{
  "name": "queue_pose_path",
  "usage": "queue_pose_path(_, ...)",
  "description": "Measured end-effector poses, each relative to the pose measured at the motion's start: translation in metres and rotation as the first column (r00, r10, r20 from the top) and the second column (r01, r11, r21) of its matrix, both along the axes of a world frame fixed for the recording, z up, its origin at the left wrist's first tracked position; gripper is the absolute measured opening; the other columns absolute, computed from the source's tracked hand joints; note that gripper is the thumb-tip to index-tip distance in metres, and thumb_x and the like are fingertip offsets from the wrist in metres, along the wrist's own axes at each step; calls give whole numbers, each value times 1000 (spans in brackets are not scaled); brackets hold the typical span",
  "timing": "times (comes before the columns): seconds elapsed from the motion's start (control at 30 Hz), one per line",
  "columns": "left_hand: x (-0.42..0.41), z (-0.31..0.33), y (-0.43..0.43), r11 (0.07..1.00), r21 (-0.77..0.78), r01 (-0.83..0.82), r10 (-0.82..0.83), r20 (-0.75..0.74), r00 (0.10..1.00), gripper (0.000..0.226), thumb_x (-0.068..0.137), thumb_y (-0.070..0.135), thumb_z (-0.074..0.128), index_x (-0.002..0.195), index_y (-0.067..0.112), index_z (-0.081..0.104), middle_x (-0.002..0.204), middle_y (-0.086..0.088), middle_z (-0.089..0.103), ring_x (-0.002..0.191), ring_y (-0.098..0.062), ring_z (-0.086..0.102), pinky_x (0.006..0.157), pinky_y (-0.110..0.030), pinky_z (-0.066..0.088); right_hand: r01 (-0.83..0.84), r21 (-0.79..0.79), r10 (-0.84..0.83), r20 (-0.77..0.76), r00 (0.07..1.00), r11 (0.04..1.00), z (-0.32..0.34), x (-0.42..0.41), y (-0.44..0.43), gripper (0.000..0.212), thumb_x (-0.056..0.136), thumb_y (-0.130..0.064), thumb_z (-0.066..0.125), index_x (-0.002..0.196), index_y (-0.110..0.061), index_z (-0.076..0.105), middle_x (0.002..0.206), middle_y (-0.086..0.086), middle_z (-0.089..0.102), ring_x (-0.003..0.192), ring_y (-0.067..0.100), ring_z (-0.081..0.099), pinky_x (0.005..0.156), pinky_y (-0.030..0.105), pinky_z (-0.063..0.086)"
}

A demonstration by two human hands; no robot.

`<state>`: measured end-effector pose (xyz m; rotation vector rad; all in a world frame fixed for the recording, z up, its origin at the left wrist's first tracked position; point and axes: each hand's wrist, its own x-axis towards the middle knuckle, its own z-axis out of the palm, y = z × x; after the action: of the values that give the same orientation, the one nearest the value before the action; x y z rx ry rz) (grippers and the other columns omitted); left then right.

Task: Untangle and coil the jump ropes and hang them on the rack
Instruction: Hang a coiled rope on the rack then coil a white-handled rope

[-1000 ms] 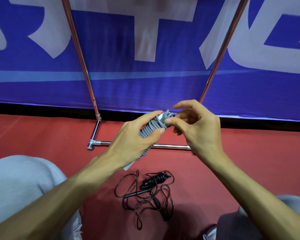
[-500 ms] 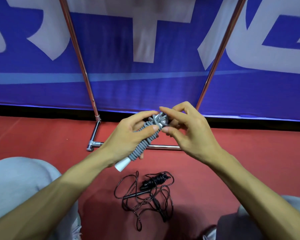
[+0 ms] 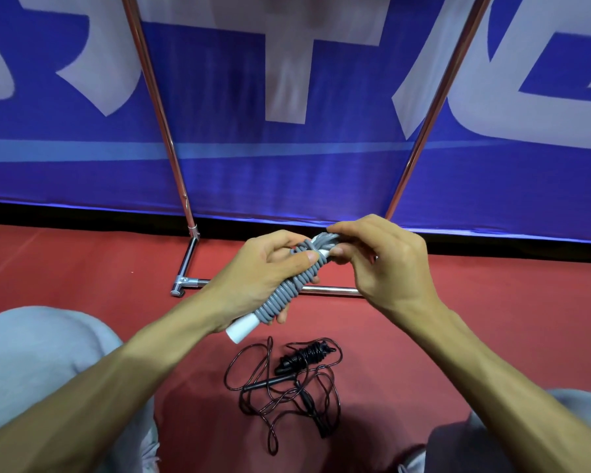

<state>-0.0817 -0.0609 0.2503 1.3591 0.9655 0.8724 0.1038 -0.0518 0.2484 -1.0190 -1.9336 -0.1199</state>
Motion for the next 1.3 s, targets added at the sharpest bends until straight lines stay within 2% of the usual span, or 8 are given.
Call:
queue_pose_path(0.2, 1, -2, -3, 988, 145, -52, 74, -153, 985, 16, 90, 31, 64, 102, 23, 59, 80, 1, 67, 43, -18, 55, 44, -31, 49, 62, -274, -145, -295, 944, 960, -2, -19, -6, 16, 75, -4, 73, 88, -14, 73, 76, -1, 69, 67, 7, 67, 69, 27, 54)
queue_pose_path(0.37, -3, -5, -5, 944, 325, -55, 162, -313, 936, 12, 89, 36, 67, 97, 32, 59, 92, 14, 66, 55, -21, 62, 53, -44, 57, 11, -409, -137, -279, 950, 913, 3, -19, -8, 21, 74, -1, 74, 84, -18, 68, 75, 1, 69, 66, 9, 66, 69, 23, 53)
queue_pose_path(0.47, -4, -11, -4, 888, 457, -52, 254, -392, 884, 15, 86, 36, 68, 96, 33, 58, 87, 15, 67, 53, -11, 54, 52, -40, 46, -25, -439, -91, -242, 966, 898, 3, -17, -10, 21, 74, -2, 72, 87, -18, 68, 80, 0, 68, 70, 10, 66, 67, 19, 52)
queue_pose_path(0.57, -4, -14, 0, 871, 480, -102, 311, -380, 871, 16, 84, 34, 69, 96, 31, 59, 89, 16, 68, 57, 10, 52, 58, -25, 38, -123, -458, -41, -331, 943, 880, 4, -18, -12, 20, 75, -16, 60, 92, -20, 68, 87, 0, 68, 75, 14, 68, 71, 21, 53)
queue_pose_path(0.73, -5, -8, 4, 890, 429, -155, 308, -314, 898, 14, 85, 28, 72, 95, 25, 62, 86, 16, 71, 74, 9, 61, 68, -15, 45, -166, -446, 29, -298, 954, 880, 3, -16, -8, 33, 79, -6, 68, 109, -16, 69, 93, 2, 65, 77, 13, 69, 74, 22, 53)
queue_pose_path(0.93, -7, 3, 0, 977, 180, -112, 146, -188, 971, 18, 88, 30, 68, 99, 18, 59, 81, 4, 69, 42, -14, 57, 45, -33, 52, -139, -311, 74, -211, 975, 940, -1, -13, -7, 37, 77, -4, 67, 113, -11, 68, 87, 3, 63, 70, 9, 67, 71, 18, 51)
queue_pose_path(1.13, 0, -4, -5, 914, 385, -127, 226, -223, 948, 13, 92, 31, 63, 96, 23, 53, 82, 10, 66, 48, -7, 58, 46, -35, 54, -71, -222, -12, -353, 936, 972, -4, -26, -11, 38, 78, 2, 60, 113, -11, 67, 87, 1, 61, 73, 9, 65, 74, 19, 53)
queue_pose_path(1.3, 5, -6, -3, 952, 238, -190, 207, -49, 977, 13, 90, 32, 63, 88, 28, 51, 81, 10, 65, 41, -13, 57, 41, -30, 48, -65, -311, -118, -535, 837, 948, 0, -32, -13, 23, 81, -2, 70, 96, -19, 68, 77, -7, 71, 71, 3, 69, 70, 15, 52)
